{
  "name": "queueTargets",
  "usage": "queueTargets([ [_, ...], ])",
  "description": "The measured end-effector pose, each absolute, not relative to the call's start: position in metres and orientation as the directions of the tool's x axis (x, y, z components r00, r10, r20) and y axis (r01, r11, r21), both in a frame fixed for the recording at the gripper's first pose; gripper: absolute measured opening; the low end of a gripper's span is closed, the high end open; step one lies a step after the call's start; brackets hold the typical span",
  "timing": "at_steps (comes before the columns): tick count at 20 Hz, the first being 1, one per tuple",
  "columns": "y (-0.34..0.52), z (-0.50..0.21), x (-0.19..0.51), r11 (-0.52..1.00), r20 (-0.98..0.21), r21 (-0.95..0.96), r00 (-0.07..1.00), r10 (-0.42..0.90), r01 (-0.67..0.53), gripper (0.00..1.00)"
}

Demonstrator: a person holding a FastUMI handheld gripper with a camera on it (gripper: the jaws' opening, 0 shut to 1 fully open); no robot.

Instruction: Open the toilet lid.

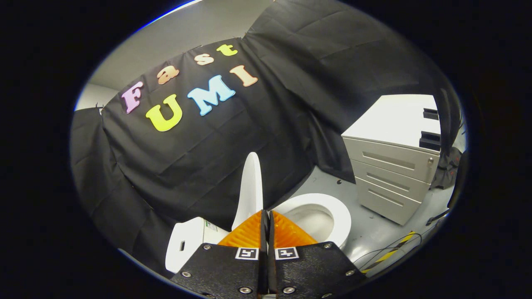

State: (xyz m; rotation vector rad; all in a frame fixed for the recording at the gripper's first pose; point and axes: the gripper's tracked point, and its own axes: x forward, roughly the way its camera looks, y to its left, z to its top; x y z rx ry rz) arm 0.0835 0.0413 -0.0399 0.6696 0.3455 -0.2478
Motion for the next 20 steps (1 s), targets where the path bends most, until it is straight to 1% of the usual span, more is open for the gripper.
queueTargets([
  [6,0.059,-0.022,0.085,0.806,-0.368,0.502,0.921,-0.127,0.312,0.00],
  [17,0.104,0.018,0.090,0.909,-0.293,0.332,0.944,-0.155,0.252,0.00],
  [20,0.124,0.030,0.091,0.927,-0.262,0.306,0.955,-0.138,0.218,0.00],
])
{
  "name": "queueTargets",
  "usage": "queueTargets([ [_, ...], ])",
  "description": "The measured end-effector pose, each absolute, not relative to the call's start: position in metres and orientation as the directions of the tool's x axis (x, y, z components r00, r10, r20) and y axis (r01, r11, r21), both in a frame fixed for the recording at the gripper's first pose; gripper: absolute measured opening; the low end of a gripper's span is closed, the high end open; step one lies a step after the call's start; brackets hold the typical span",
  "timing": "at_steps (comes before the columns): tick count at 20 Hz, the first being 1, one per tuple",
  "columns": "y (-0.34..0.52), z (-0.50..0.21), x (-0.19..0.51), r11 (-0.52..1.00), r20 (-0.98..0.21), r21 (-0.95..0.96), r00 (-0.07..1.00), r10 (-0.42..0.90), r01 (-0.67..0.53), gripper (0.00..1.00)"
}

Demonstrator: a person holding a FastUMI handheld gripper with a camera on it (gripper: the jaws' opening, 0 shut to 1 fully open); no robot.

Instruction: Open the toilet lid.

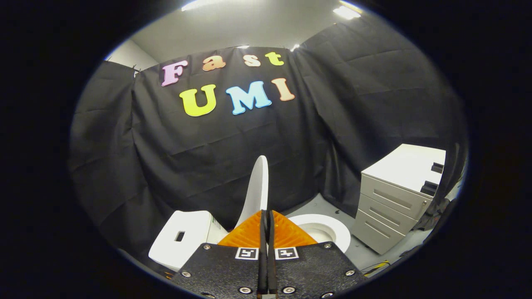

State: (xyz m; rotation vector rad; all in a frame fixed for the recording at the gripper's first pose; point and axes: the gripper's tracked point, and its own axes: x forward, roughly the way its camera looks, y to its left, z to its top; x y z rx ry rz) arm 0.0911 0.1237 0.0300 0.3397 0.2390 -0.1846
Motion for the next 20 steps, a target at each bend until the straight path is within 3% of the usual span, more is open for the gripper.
queueTargets([
  [12,0.213,0.070,0.097,0.998,-0.137,-0.019,0.989,-0.054,0.052,0.00],
  [20,0.262,0.080,0.099,0.998,-0.094,-0.055,0.996,0.009,-0.014,0.00],
])
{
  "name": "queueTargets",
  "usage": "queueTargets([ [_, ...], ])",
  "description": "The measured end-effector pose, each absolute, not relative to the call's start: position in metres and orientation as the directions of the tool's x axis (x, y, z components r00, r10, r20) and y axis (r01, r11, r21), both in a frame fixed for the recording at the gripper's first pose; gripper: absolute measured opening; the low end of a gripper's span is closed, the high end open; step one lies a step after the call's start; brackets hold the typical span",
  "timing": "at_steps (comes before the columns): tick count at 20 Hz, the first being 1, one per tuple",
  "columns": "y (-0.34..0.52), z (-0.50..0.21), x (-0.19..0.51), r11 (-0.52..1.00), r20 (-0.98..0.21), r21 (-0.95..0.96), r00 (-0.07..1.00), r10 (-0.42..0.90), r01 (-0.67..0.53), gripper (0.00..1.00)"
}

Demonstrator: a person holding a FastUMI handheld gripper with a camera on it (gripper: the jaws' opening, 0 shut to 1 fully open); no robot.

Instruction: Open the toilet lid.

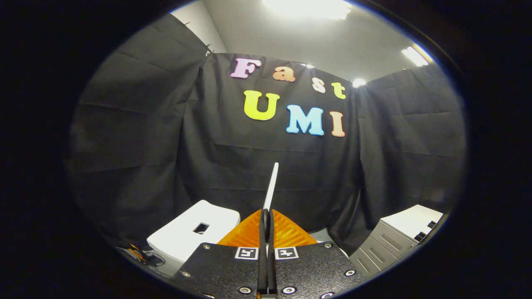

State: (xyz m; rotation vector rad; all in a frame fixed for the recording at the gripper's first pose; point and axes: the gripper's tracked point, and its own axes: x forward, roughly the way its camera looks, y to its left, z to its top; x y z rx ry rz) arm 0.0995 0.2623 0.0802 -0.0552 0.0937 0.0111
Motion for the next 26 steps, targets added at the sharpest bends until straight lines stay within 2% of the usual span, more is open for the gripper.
queueTargets([
  [3,0.282,0.083,0.098,0.994,-0.071,-0.103,0.997,0.013,-0.020,0.00],
  [12,0.358,0.080,0.097,0.974,-0.043,-0.168,0.988,0.150,-0.155,0.00],
  [19,0.390,0.075,0.098,0.970,-0.028,-0.094,0.975,0.221,-0.223,0.00],
  [23,0.415,0.074,0.102,0.949,-0.025,-0.034,0.950,0.312,-0.312,0.01],
  [26,0.412,0.076,0.105,0.948,-0.012,-0.049,0.949,0.314,-0.314,0.01],
])
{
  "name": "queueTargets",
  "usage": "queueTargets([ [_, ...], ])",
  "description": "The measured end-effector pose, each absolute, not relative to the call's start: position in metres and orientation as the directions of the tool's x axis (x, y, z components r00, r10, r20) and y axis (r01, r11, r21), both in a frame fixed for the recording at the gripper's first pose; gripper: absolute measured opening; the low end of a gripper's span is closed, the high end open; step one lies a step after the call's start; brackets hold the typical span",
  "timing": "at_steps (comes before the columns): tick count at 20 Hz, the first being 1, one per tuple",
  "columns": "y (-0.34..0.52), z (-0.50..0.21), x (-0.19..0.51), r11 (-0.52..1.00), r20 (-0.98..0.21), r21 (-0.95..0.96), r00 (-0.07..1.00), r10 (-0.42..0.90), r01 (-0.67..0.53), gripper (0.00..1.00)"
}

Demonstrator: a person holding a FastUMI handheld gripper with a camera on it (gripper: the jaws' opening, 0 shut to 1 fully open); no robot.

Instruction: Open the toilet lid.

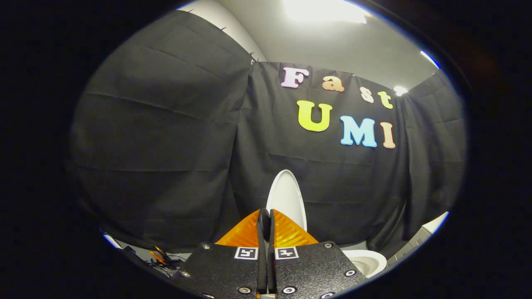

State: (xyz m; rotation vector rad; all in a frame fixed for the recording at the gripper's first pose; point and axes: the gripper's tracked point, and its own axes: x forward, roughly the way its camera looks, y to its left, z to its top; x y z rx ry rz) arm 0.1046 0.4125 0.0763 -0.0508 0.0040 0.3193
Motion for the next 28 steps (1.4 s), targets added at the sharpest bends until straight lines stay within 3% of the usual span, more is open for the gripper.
queueTargets([
  [3,0.406,0.080,0.104,0.943,-0.008,-0.083,0.947,0.322,-0.321,0.03],
  [6,0.395,0.084,0.100,0.927,-0.014,-0.091,0.931,0.364,-0.364,0.19],
  [7,0.386,0.090,0.096,0.930,0.001,-0.079,0.933,0.359,-0.358,0.20],
  [11,0.360,0.118,0.074,0.927,0.080,-0.009,0.923,0.376,-0.376,0.93],
  [15,0.312,0.142,0.056,0.936,0.141,0.017,0.927,0.346,-0.352,0.95],
  [28,0.178,0.102,0.010,0.974,0.119,0.050,0.970,0.212,-0.219,0.95],
])
